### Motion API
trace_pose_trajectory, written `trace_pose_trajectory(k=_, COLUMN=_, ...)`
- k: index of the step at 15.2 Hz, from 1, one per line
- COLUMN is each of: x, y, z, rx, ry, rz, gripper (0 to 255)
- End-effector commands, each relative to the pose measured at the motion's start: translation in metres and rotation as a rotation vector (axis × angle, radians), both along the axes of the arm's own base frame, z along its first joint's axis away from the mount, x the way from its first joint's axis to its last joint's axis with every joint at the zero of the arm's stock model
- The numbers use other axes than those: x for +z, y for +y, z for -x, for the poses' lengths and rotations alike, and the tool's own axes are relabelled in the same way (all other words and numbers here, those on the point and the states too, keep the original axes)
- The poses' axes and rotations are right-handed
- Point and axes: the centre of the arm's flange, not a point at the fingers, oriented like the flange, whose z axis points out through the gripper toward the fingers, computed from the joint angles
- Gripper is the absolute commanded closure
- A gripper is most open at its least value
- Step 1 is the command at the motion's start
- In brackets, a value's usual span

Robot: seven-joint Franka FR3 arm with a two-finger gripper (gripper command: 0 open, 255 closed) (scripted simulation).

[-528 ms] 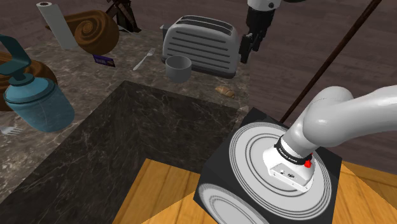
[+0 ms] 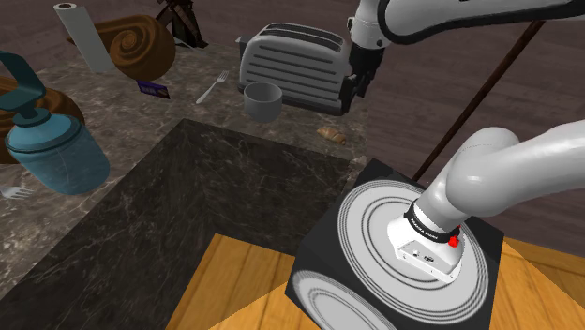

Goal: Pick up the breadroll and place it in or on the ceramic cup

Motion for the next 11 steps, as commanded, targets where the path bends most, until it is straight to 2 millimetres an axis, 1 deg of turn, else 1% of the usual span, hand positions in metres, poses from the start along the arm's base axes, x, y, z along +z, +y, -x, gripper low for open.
trace_pose_trajectory(k=1, x=-0.025, y=-0.008, z=-0.007, rx=-0.001, ry=-0.010, rz=-0.027, gripper=0)
trace_pose_trajectory(k=7, x=-0.099, y=-0.024, z=-0.029, rx=-0.005, ry=-0.029, rz=-0.104, gripper=0)
trace_pose_trajectory(k=11, x=-0.120, y=-0.023, z=-0.029, rx=-0.005, ry=-0.029, rz=-0.104, gripper=0)
